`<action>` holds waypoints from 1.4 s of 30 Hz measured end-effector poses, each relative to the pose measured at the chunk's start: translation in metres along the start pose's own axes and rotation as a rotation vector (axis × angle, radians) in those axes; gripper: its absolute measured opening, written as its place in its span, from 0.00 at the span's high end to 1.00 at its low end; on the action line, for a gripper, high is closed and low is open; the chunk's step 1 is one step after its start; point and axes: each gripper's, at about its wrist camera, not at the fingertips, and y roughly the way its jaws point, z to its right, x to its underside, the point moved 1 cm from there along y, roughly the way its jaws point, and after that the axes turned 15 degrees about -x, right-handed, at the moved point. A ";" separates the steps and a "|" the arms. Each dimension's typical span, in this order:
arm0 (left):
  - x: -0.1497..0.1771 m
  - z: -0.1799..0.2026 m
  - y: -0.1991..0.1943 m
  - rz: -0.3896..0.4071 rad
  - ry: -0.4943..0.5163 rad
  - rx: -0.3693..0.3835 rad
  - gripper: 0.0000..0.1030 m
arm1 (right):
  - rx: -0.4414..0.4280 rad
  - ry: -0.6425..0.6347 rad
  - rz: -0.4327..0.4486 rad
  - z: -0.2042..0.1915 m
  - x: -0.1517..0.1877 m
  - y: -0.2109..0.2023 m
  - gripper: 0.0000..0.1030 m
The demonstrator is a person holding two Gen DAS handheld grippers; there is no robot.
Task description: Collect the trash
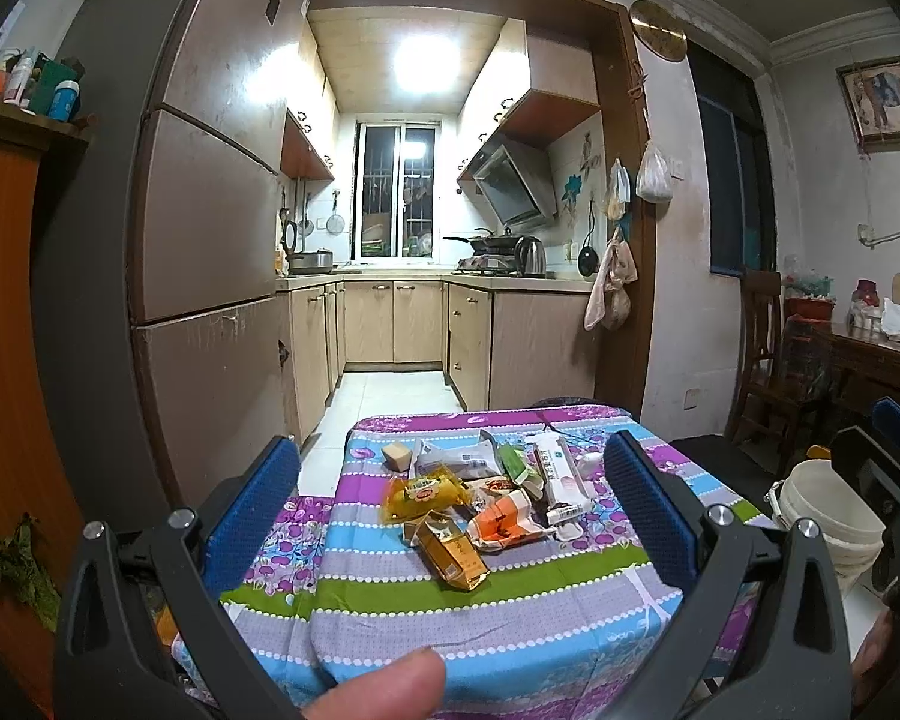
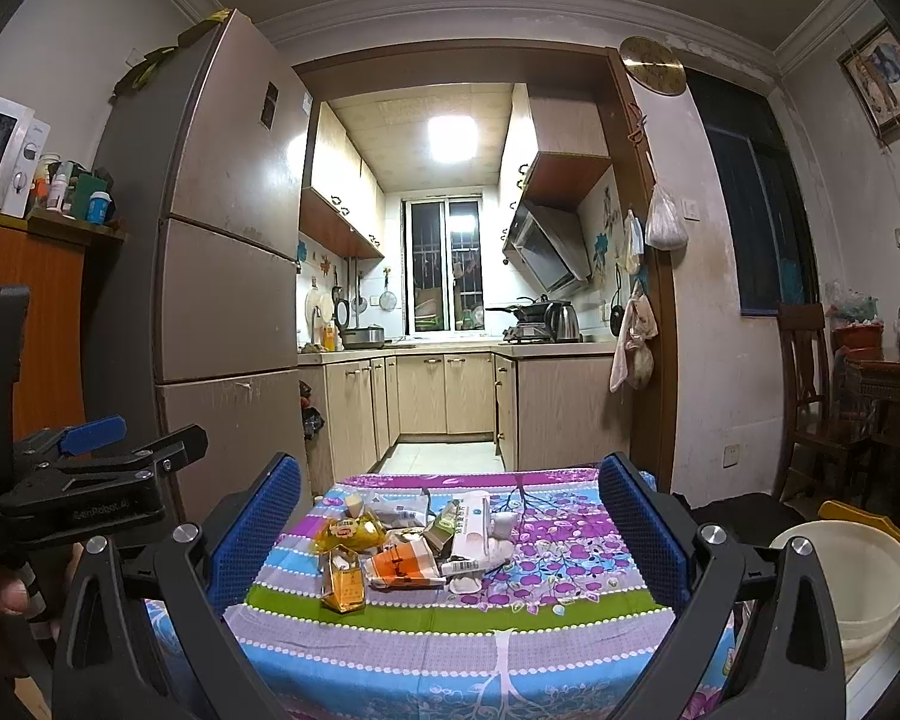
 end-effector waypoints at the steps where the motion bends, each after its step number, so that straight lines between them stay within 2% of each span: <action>1: 0.000 0.000 0.000 -0.001 0.000 0.000 0.05 | -0.001 0.002 -0.001 0.000 0.001 0.000 0.04; 5: 0.000 0.000 0.000 0.001 0.000 0.000 0.05 | 0.000 0.006 -0.004 -0.001 0.014 0.015 0.04; 11: -0.001 -0.001 0.002 -0.006 -0.001 -0.002 0.05 | 0.000 0.006 -0.005 0.001 0.017 0.016 0.04; 42: -0.002 -0.004 0.004 -0.010 -0.002 -0.006 0.05 | -0.001 0.007 -0.012 0.003 0.007 0.009 0.04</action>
